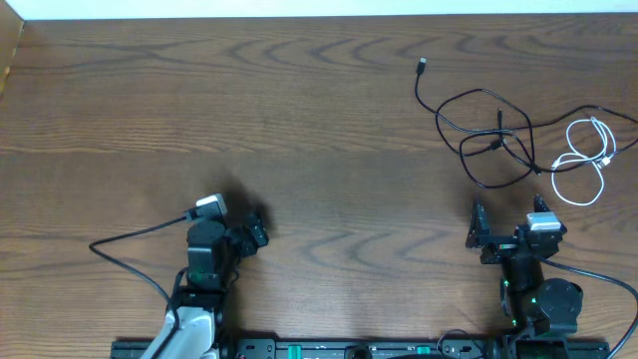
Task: Untangle cables
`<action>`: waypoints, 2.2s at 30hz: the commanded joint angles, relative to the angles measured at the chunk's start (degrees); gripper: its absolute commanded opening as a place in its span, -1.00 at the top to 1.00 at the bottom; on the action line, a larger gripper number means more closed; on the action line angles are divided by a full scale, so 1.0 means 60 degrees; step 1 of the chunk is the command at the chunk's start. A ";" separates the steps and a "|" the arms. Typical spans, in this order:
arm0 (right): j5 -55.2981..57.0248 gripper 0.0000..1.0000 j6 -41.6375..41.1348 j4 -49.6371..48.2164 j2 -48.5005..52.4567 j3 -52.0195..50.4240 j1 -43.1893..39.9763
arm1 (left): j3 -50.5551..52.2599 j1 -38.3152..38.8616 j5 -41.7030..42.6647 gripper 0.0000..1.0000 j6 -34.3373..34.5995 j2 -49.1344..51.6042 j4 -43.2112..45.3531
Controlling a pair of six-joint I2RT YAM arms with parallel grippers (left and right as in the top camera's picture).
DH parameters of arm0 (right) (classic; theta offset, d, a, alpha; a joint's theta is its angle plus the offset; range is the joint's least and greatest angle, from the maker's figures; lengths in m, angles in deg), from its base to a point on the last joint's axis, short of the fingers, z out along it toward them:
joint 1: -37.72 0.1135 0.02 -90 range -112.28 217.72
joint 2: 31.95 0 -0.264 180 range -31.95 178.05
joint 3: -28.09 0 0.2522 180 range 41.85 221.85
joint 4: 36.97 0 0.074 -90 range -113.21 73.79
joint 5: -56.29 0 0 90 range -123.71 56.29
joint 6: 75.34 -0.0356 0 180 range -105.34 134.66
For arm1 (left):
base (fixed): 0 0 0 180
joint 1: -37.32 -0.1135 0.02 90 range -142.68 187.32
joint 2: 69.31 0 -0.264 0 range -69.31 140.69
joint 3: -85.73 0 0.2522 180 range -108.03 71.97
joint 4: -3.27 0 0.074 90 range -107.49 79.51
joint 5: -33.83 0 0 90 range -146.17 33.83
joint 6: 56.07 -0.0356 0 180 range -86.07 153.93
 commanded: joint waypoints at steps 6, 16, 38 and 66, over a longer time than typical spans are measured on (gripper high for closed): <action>0.0113 -0.98 -0.0120 0.0040 -0.0066 -0.0011 0.0018 | 0.0379 0.0011 -0.0135 -0.95 -0.0168 -0.1643 -0.1953; 0.0109 -0.98 -0.0120 0.0040 -0.0066 -0.0011 0.0018 | 0.0379 0.0011 -0.0138 -0.96 -0.0168 -0.4517 -0.4350; 0.0113 -0.99 -0.0120 0.0044 -0.0066 -0.0011 0.0018 | 0.0379 -0.0007 -0.0277 -0.96 -0.2747 -0.9996 -0.4459; 0.0113 -0.99 -0.0120 0.0044 -0.0062 -0.0011 0.0018 | 0.0375 -0.0007 -0.0280 -0.96 -0.2739 -0.9963 -0.4433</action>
